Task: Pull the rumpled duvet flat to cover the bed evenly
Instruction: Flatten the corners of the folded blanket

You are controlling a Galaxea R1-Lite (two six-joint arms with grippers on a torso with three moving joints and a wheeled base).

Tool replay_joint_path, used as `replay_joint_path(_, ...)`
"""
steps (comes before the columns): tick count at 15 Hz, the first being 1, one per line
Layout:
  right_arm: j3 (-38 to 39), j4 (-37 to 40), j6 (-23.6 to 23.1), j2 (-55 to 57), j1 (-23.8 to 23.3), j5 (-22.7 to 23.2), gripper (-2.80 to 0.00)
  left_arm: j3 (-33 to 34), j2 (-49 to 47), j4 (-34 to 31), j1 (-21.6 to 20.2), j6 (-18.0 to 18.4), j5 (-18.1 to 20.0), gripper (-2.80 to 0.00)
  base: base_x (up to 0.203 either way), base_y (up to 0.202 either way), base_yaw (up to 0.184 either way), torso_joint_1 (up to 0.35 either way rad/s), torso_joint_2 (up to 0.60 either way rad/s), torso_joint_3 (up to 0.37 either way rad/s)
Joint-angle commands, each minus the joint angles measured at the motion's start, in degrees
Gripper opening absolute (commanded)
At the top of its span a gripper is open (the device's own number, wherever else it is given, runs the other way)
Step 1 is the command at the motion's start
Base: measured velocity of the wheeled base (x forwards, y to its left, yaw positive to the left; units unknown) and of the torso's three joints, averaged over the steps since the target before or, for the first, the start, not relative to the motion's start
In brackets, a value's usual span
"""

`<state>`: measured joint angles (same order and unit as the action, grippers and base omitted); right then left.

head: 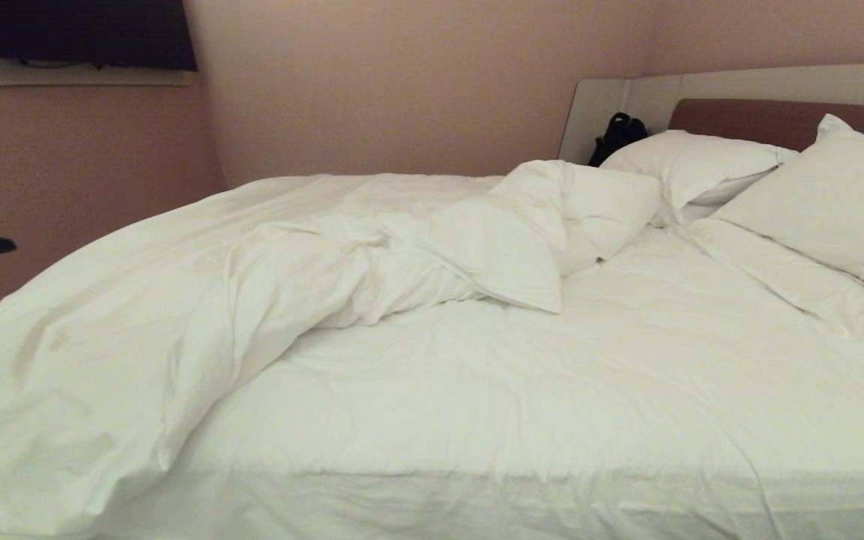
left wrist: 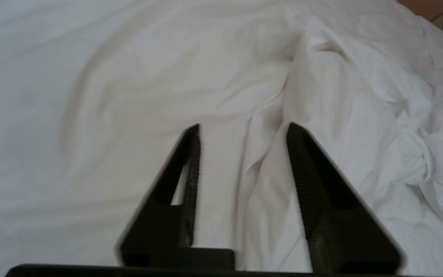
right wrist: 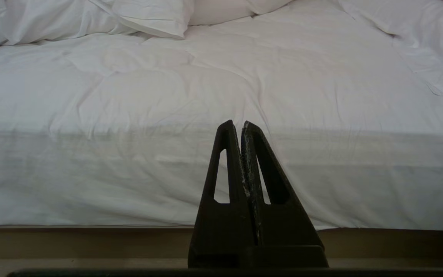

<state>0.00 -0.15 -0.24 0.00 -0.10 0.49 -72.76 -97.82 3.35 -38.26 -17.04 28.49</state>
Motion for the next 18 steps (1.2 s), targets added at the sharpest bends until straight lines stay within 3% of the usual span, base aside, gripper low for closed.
replay_joint_path(1, 0.0, -0.02, -0.02, 0.0, 0.01, -0.05, -2.8, -4.68, -4.18, 0.11, 1.91, 0.31, 0.02, -2.8, 0.0, 0.0, 0.0, 0.0, 0.0, 0.0)
replay_joint_path(4, 0.0, -0.02, -0.02, 0.0, 0.01, -0.05, -2.8, -13.03, -10.87, -1.46, 2.2, 4.56, -0.84, -2.8, 0.0, 0.0, 0.0, 0.0, 0.0, 0.0)
replay_joint_path(6, 0.0, -0.02, -0.02, 0.0, 0.01, -0.05, -2.8, -18.16, -14.84, -5.92, 2.22, 6.56, -4.38, -2.8, 0.0, 0.0, 0.0, 0.0, 0.0, 0.0)
replay_joint_path(10, 0.0, -0.02, -0.02, 0.0, 0.01, 0.03, -2.8, -32.42, -25.37, -22.64, 3.46, 8.19, -11.65, -2.8, 0.0, 0.0, 0.0, 0.0, 0.0, 0.0)
replay_joint_path(12, 0.0, -0.02, -0.02, 0.0, 0.01, -0.04, -2.8, -33.67, -25.82, -26.45, 6.32, 8.65, -10.45, -2.8, 0.0, 0.0, 0.0, 0.0, 0.0, 0.0)
replay_joint_path(15, 0.0, -0.02, -0.02, 0.0, 0.01, -0.05, -2.8, -30.65, -23.58, -27.16, 10.69, 7.77, -4.75, -2.8, 0.0, 0.0, 0.0, 0.0, 0.0, 0.0)
replay_joint_path(18, 0.0, -0.02, -0.02, 0.0, 0.01, -0.05, -2.8, -25.99, -20.23, -27.15, 16.99, 7.24, -4.22, -2.8, 0.0, 0.0, 0.0, 0.0, 0.0, 0.0)
